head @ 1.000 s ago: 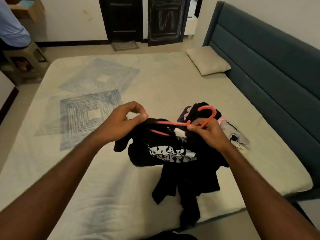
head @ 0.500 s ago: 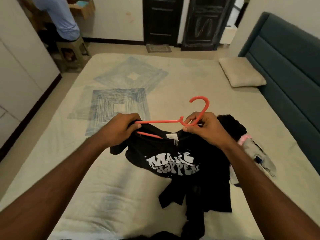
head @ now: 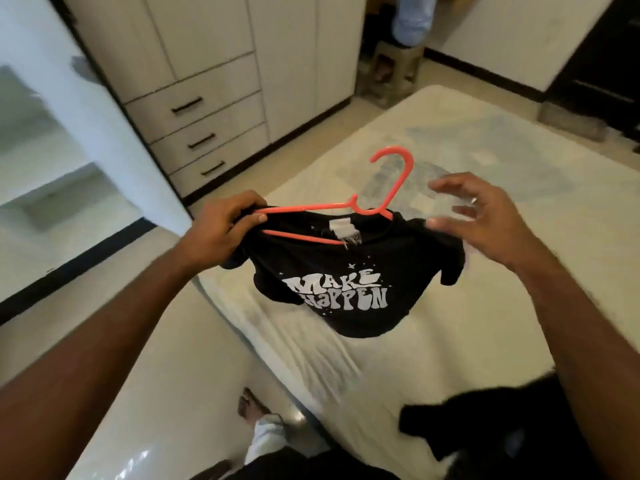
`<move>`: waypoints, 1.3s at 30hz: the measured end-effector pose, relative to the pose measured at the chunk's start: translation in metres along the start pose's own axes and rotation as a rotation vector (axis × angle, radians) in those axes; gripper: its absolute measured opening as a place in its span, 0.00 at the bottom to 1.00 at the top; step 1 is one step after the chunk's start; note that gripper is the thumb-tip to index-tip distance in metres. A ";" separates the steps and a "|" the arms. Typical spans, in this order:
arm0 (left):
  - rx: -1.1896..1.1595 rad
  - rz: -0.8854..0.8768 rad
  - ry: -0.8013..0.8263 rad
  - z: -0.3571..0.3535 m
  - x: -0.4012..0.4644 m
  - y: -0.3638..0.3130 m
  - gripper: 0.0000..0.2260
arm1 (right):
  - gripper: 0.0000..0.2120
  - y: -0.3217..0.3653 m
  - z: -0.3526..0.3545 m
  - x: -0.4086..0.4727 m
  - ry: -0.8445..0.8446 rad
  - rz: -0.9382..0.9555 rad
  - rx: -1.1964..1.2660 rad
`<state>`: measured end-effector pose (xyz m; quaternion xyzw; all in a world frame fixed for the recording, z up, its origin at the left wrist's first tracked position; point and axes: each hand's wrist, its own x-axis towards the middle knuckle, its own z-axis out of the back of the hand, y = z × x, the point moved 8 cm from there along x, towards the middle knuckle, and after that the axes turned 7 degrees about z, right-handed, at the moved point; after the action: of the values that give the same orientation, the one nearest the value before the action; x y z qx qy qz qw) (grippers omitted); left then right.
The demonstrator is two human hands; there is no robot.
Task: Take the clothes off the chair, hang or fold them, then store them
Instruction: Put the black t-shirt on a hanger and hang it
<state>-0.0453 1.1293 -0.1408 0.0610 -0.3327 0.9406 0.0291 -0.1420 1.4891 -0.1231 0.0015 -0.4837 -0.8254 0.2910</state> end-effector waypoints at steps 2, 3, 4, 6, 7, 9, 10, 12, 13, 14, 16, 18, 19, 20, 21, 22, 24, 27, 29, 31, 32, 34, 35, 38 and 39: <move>-0.024 0.096 -0.073 0.040 -0.026 0.042 0.06 | 0.18 0.014 -0.080 0.042 0.261 0.027 -0.126; -0.035 0.143 -0.109 0.061 -0.039 0.063 0.05 | 0.12 0.024 -0.119 0.061 0.366 0.059 -0.163; -0.039 0.181 -0.134 0.079 -0.050 0.080 0.05 | 0.07 0.035 -0.153 0.076 0.454 0.098 -0.190; -0.062 0.271 -0.213 0.124 -0.077 0.123 0.03 | 0.15 0.065 -0.219 0.111 0.531 0.180 -0.185; -0.091 0.319 -0.261 0.151 -0.093 0.146 0.01 | 0.16 0.085 -0.251 0.130 0.543 0.211 -0.152; -0.140 0.405 -0.317 0.194 -0.119 0.184 0.04 | 0.16 0.119 -0.299 0.162 0.531 0.266 -0.083; -0.137 0.443 -0.344 0.217 -0.135 0.204 0.04 | 0.14 0.138 -0.329 0.179 0.531 0.296 -0.048; -0.094 0.491 -0.401 0.258 -0.163 0.237 0.04 | 0.12 0.172 -0.382 0.209 0.540 0.337 0.020; -0.065 0.505 -0.437 0.277 -0.176 0.250 0.06 | 0.11 0.187 -0.408 0.223 0.555 0.360 0.048; -0.040 0.524 -0.473 0.292 -0.186 0.261 0.07 | 0.10 0.202 -0.427 0.233 0.562 0.394 0.061; 0.017 0.598 -0.568 0.326 -0.212 0.287 0.09 | 0.10 0.231 -0.476 0.250 0.603 0.450 0.080; 0.089 0.680 -0.687 0.356 -0.234 0.307 0.10 | 0.07 0.253 -0.521 0.260 0.664 0.481 0.088; 0.116 0.704 -0.749 0.368 -0.243 0.312 0.11 | 0.06 0.265 -0.540 0.264 0.679 0.515 0.082; 0.126 0.716 -0.808 0.383 -0.252 0.316 0.11 | 0.06 0.279 -0.560 0.270 0.690 0.558 0.079; 0.101 0.703 -0.832 0.392 -0.257 0.319 0.10 | 0.06 0.291 -0.577 0.277 0.693 0.579 0.089; 0.053 0.678 -0.816 0.399 -0.259 0.323 0.10 | 0.06 0.304 -0.593 0.285 0.698 0.585 0.113; -0.055 0.627 -0.729 0.407 -0.259 0.332 0.12 | 0.07 0.325 -0.614 0.302 0.699 0.592 0.162; -0.143 0.687 -0.721 0.442 -0.274 0.369 0.09 | 0.07 0.350 -0.649 0.330 0.728 0.587 0.225; 0.015 0.780 -0.616 0.468 -0.274 0.397 0.09 | 0.08 0.360 -0.670 0.351 0.730 0.568 0.265; 0.144 0.829 -0.497 0.491 -0.262 0.421 0.08 | 0.09 0.371 -0.691 0.378 0.703 0.571 0.279; 0.154 0.823 -0.473 0.505 -0.252 0.431 0.08 | 0.10 0.376 -0.701 0.395 0.687 0.575 0.287; 0.138 0.797 -0.446 0.526 -0.233 0.449 0.07 | 0.11 0.388 -0.715 0.424 0.645 0.571 0.304; 0.134 0.788 -0.451 0.541 -0.221 0.460 0.06 | 0.11 0.396 -0.722 0.442 0.616 0.581 0.322; 0.165 0.778 -0.567 0.589 -0.196 0.495 0.06 | 0.12 0.414 -0.731 0.495 0.514 0.582 0.440; 0.199 0.773 -0.619 0.604 -0.192 0.505 0.07 | 0.12 0.419 -0.731 0.509 0.491 0.592 0.471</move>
<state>0.1549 0.3544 -0.0147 0.2122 -0.2328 0.8475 -0.4272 -0.1567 0.5088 -0.0349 0.1252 -0.5546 -0.5491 0.6125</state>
